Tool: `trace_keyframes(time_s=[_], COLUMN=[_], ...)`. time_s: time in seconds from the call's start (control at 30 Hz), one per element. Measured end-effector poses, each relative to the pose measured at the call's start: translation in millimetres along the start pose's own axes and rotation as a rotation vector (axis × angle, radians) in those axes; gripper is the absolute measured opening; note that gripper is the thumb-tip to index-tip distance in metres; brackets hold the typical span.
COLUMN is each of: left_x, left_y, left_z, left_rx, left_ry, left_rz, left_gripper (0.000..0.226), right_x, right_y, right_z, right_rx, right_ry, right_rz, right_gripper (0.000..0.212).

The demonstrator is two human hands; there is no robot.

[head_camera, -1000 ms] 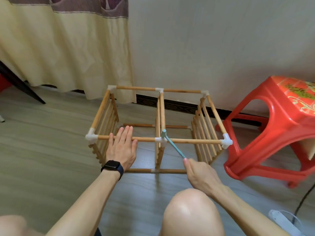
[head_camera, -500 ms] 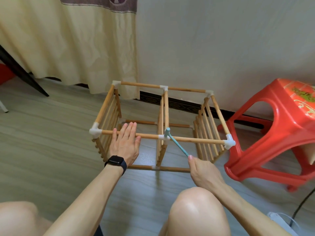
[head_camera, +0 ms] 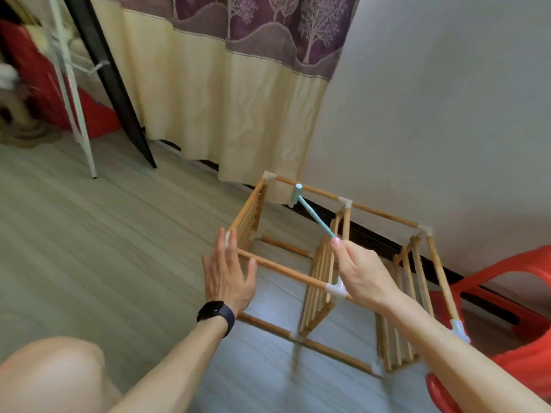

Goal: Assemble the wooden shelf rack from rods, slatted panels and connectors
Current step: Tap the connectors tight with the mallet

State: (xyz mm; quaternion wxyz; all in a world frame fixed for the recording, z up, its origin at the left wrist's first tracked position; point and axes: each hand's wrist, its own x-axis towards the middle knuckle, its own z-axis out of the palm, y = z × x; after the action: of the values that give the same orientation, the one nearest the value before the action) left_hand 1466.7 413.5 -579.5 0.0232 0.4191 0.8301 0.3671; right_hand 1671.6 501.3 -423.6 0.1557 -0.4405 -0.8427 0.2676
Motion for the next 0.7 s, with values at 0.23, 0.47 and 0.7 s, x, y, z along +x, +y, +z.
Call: trace_keyframes(time_s=[0.23, 0.47, 0.7], left_x=[-0.1, 2.2, 1.3], left_y=[-51.0, -62.8, -67.3], left_z=[-20.5, -19.7, -27.1], left_rx=[-0.362, -0.322, -0.28], left_ry=[-0.382, -0.408, -0.464], left_rz=[-0.367, -0.375, -0.345], left_gripper=[0.076, 0.084, 0.089], right_x=[0.3, -11.8, -21.4], right_y=[-48.9, -42.1, -49.9], right_z=[61.6, 131.3, 145.9], right_rx=[0.314, 0.087, 0.035], right_ry=[0.108, -0.101, -0.149], right_rz=[-0.186, 0.075, 0.062], right_gripper=[0.04, 0.048, 0.051])
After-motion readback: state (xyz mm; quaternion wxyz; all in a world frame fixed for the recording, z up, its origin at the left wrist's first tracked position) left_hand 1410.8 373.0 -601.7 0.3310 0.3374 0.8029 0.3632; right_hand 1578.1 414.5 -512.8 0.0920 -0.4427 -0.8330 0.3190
